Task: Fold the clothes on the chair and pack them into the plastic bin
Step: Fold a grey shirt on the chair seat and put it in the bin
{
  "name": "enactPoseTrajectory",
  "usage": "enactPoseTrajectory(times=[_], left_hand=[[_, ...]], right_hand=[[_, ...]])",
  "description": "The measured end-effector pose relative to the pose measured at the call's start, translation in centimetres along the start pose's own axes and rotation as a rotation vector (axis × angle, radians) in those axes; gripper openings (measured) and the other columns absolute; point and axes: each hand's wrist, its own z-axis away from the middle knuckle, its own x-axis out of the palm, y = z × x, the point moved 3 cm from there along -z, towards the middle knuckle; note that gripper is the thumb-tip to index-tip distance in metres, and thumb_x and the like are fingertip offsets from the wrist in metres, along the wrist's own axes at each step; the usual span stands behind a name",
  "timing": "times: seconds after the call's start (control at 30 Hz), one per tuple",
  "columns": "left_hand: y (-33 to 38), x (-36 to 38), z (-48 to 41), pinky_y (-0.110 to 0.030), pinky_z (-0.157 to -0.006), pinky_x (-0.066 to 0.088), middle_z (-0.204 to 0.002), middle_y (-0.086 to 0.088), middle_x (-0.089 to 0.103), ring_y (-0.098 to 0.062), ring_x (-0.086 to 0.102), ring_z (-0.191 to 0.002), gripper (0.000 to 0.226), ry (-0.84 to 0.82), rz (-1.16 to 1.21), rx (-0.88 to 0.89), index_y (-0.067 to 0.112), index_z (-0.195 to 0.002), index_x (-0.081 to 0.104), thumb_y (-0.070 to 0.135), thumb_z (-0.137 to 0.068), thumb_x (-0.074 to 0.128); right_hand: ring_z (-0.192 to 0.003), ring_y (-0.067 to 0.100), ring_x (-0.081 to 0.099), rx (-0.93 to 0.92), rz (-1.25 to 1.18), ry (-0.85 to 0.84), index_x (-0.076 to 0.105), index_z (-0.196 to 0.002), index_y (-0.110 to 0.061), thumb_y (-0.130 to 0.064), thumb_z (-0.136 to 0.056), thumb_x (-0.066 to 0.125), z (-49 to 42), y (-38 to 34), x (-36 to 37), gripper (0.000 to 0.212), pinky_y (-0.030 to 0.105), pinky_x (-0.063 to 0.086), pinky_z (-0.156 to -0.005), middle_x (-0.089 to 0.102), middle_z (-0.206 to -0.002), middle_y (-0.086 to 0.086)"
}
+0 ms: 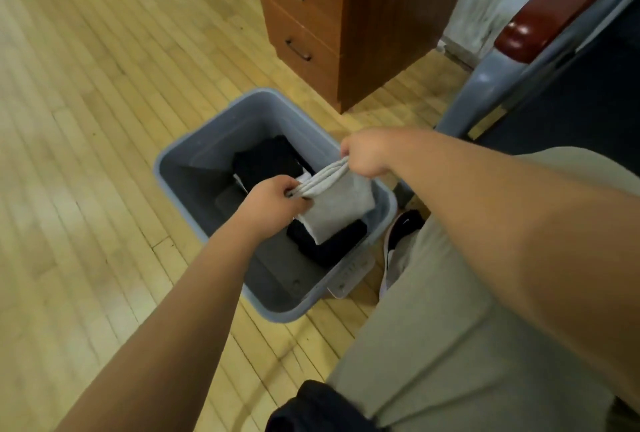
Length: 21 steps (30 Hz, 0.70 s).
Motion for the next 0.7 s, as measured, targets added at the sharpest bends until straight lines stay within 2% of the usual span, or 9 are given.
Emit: enactPoseTrajectory(times=[0.07, 0.17, 0.23, 0.3, 0.4, 0.47, 0.57, 0.7], left_hand=[[-0.8, 1.2, -1.0, -0.033, -0.067, 0.052, -0.111, 0.002, 0.067, -0.016, 0.064, -0.083, 0.029, 0.052, -0.061, -0.04, 0.019, -0.125, 0.061, 0.031, -0.099, 0.067], [-1.1, 2.2, -2.5, -0.029, -0.052, 0.04, -0.105, -0.003, 0.064, -0.015, 0.057, -0.068, 0.026, 0.06, -0.106, -0.089, 0.011, -0.126, 0.057, 0.023, -0.104, 0.057], [-0.8, 2.4, -3.5, -0.033, -0.058, 0.046, -0.105, -0.004, 0.065, -0.02, 0.06, -0.073, 0.026, 0.034, -0.123, -0.089, 0.009, -0.125, 0.062, 0.023, -0.104, 0.057], [-0.3, 2.2, -4.3, -0.041, -0.071, 0.054, -0.104, -0.002, 0.065, -0.024, 0.062, -0.079, 0.026, 0.01, -0.133, -0.084, 0.008, -0.121, 0.068, 0.024, -0.103, 0.057], [0.2, 2.0, -5.2, -0.035, -0.065, 0.052, -0.1, -0.011, 0.072, -0.022, 0.061, -0.073, 0.024, -0.032, -0.115, -0.071, 0.009, -0.106, 0.073, 0.025, -0.1, 0.056], [0.5, 1.8, -5.6, -0.037, -0.067, 0.055, -0.102, -0.015, 0.074, -0.026, 0.067, -0.079, 0.025, -0.042, -0.068, -0.087, 0.007, -0.104, 0.073, 0.024, -0.099, 0.055], [1.4, 1.4, -5.6, -0.051, -0.086, 0.061, -0.106, -0.017, 0.075, -0.035, 0.073, -0.101, 0.027, -0.062, 0.003, -0.107, 0.005, -0.104, 0.073, 0.025, -0.096, 0.056], [3.0, 0.9, -5.1, -0.057, -0.088, 0.063, -0.1, -0.011, 0.077, -0.034, 0.075, -0.099, 0.029, -0.084, 0.029, -0.096, 0.009, -0.101, 0.075, 0.03, -0.088, 0.06]], right_hand=[[-0.113, 0.029, 0.064, 0.0, 0.026, 0.02, 0.043, -0.158, -0.017, -0.005, -0.103, 0.047, -0.7, 0.6, -0.1, 0.057, 0.044, 0.058, -0.096, 0.059, -0.145, 0.011], [-0.114, 0.032, 0.066, 0.01, 0.118, -0.027, 0.056, -0.147, -0.011, -0.006, -0.1, 0.052, -1.9, 1.6, -0.1, 0.048, 0.048, 0.058, -0.098, 0.064, -0.138, 0.014], [-0.111, 0.033, 0.068, 0.061, 0.138, -0.115, 0.061, -0.141, -0.008, -0.003, -0.098, 0.058, -2.5, 2.1, 0.4, 0.043, 0.047, 0.06, -0.096, 0.068, -0.128, 0.016], [-0.107, 0.033, 0.07, 0.105, 0.086, -0.158, 0.061, -0.141, -0.011, -0.005, -0.098, 0.058, -2.9, 2.5, 0.6, 0.043, 0.049, 0.061, -0.093, 0.071, -0.118, 0.016], [-0.101, 0.03, 0.075, 0.158, 0.008, -0.158, 0.059, -0.141, -0.016, -0.014, -0.098, 0.057, -3.4, 2.9, 0.6, 0.044, 0.051, 0.062, -0.091, 0.075, -0.106, 0.014], [-0.099, 0.028, 0.076, 0.185, -0.028, -0.17, 0.058, -0.142, -0.018, -0.018, -0.097, 0.055, -3.6, 3.0, 0.8, 0.045, 0.051, 0.063, -0.089, 0.076, -0.107, 0.011], [-0.1, 0.027, 0.077, 0.181, -0.106, -0.184, 0.057, -0.142, -0.018, -0.021, -0.097, 0.053, -3.5, 2.8, 0.8, 0.045, 0.052, 0.063, -0.089, 0.076, -0.11, 0.009], [-0.1, 0.026, 0.078, 0.148, -0.151, -0.12, 0.061, -0.136, -0.016, -0.02, -0.099, 0.052, -1.8, 2.8, 0.1, 0.038, 0.048, 0.064, -0.088, 0.077, -0.109, 0.005]])
